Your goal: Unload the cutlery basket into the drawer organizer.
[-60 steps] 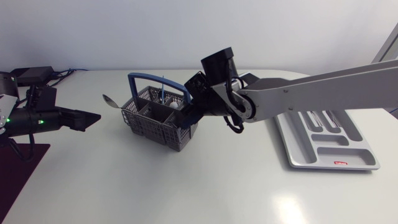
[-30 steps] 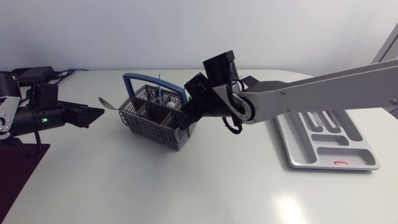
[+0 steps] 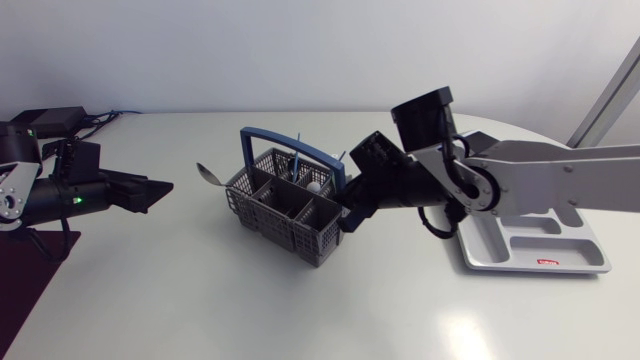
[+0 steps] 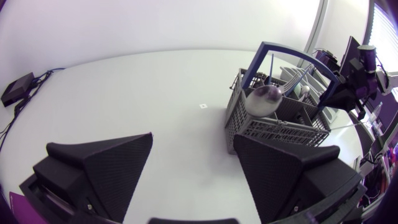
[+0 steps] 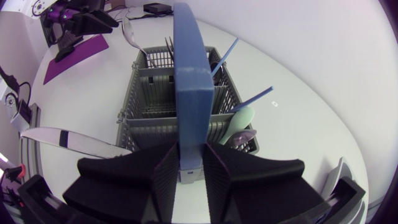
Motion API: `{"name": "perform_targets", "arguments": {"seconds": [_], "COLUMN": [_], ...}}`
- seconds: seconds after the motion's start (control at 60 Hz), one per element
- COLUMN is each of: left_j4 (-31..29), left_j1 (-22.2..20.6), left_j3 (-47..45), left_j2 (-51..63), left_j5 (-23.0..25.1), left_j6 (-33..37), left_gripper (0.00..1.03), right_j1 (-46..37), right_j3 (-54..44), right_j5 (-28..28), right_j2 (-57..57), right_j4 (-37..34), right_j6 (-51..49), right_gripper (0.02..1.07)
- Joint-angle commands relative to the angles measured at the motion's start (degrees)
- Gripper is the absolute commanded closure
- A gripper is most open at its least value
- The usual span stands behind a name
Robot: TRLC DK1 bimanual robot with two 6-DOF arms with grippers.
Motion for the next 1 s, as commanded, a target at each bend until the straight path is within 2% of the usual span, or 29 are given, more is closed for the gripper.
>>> {"name": "perform_targets", "arguments": {"seconds": [0.0,0.05,0.067,0.117,0.167,0.217,0.333,0.383,0.417,0.483,0.6,0.7,0.9,0.983], "left_j4": [0.06,0.06,0.15,0.5,0.59,0.68,1.47,1.56,1.99,3.4,6.13,6.3,7.36,7.62], "left_j1": [-1.53,-2.85,-3.29,-4.43,-5.31,-5.84,-7.24,-8.12,-9.26,-10.41,-13.13,-14.54,-16.12,-16.82], "left_j3": [-1.42,-1.24,-1.07,-0.36,0.78,2.01,5.09,6.14,7.46,8.95,11.5,13.79,15.9,15.54], "left_j2": [-0.85,-0.23,0.03,1.61,3.37,5.22,10.49,12.34,14.44,17.08,21.74,24.64,27.28,27.28], "left_j5": [0.47,0.47,0.47,0.03,-0.58,-0.76,-1.11,-1.37,-2.43,-3.22,-4.45,-4.36,-4.27,-4.19], "left_j6": [-0.88,-0.88,-0.88,-0.96,-1.05,-1.14,-1.05,-1.05,-1.05,-1.23,-2.28,-2.9,-3.51,-3.51], "left_gripper": [0.12,0.12,0.12,0.12,0.12,0.12,0.2,0.2,0.22,0.23,0.39,0.48,0.78,0.81], "right_j1": [-0.97,-1.32,-1.41,-1.58,-1.76,-2.02,-2.73,-2.99,-3.08,-3.08,-3.08,-3.08,-2.29,-1.67], "right_j3": [-3.19,-4.24,-4.51,-5.39,-6.18,-7.06,-9.87,-11.1,-12.15,-13.82,-16.2,-16.81,-15.23,-14.44], "right_j5": [-0.16,-0.16,-0.16,-0.08,-0.08,-0.08,-0.08,0.1,0.19,0.19,0.1,0.1,0.45,0.54], "right_j2": [-3.33,-4.3,-4.56,-6.06,-7.9,-9.92,-16.08,-17.92,-18.71,-19.06,-17.39,-15.99,-10.01,-7.11], "right_j4": [-0.88,-0.79,-0.79,-0.88,-1.32,-1.85,-3.52,-4.13,-4.49,-4.31,-2.9,-0.79,1.84,2.9], "right_j6": [-3.85,-3.94,-3.94,-3.85,-3.59,-3.5,-3.5,-3.59,-3.76,-4.2,-4.29,-4.11,-3.76,-3.59], "right_gripper": [0.88,0.86,0.81,0.54,0.32,0.25,0.25,0.27,0.34,0.54,0.86,0.91,0.94,0.94]}}
